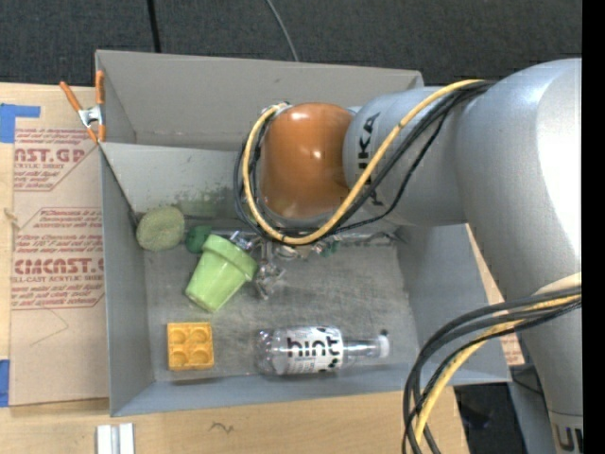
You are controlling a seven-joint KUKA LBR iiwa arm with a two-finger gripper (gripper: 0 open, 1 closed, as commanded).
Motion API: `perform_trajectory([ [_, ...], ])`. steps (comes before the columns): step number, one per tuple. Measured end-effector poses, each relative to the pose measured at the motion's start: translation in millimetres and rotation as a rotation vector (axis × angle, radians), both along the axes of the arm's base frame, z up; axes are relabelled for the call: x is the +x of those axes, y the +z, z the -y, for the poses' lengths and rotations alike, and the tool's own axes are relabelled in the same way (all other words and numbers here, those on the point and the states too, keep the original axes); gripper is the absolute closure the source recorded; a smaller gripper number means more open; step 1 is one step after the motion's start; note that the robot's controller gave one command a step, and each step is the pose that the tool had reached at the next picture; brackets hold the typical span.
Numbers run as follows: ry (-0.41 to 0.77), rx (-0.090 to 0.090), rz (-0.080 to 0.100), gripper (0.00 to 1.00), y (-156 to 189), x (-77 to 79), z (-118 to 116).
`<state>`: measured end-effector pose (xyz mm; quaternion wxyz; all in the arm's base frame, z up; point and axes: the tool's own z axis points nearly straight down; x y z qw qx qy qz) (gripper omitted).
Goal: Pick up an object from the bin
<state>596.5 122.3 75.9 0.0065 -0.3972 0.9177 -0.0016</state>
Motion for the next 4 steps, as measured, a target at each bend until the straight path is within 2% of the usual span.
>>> perform_trajectory([
  [1, -0.002, 0.0, -0.01, 1.0, 6, 0.5, -1],
  [4, -0.002, -0.001, -0.01, 1.0, 53, 1.2, -2],
])
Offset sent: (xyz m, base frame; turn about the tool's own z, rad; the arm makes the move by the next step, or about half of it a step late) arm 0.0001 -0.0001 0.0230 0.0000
